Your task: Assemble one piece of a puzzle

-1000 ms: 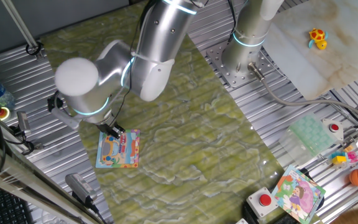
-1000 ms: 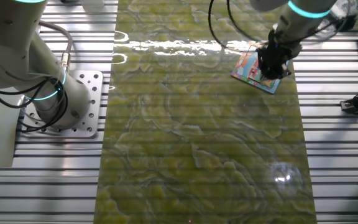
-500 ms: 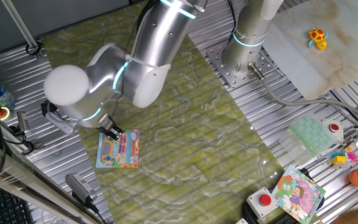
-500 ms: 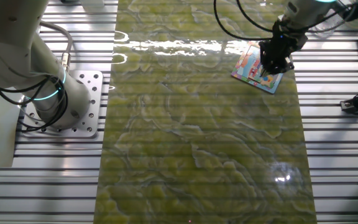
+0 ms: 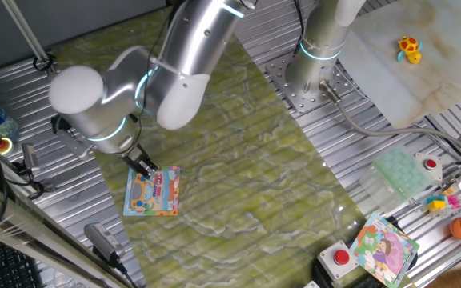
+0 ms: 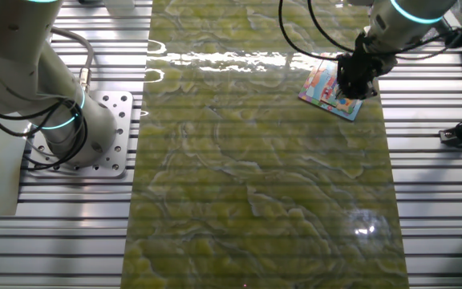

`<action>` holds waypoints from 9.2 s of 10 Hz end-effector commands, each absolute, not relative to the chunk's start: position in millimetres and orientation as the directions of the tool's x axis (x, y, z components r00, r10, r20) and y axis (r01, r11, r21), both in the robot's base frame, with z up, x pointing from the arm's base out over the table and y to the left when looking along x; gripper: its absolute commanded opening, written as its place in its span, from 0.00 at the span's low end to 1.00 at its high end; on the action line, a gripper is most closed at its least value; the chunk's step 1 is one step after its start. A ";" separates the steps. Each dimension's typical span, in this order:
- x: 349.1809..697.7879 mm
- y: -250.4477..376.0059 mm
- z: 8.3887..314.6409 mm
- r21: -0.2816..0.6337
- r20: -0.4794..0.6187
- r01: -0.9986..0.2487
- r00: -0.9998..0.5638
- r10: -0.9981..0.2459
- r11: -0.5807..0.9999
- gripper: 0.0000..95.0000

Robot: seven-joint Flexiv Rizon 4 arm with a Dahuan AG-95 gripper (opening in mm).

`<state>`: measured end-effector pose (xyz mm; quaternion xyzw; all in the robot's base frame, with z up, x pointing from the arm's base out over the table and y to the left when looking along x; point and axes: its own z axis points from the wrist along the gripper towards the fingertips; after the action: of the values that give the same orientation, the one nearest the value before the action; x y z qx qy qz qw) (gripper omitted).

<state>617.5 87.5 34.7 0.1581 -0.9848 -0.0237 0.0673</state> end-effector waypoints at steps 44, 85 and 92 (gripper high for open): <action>596.0 109.6 35.9 0.016 0.096 -0.303 -0.948 -0.303 0.953 0.00; 633.9 108.9 25.9 0.029 -0.048 -0.334 -0.942 -0.333 0.942 0.00; 633.6 115.0 22.7 0.017 -0.122 -0.346 -0.932 -0.341 0.938 0.00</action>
<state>633.6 115.0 22.2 0.1748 -0.9825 -0.0172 -0.0614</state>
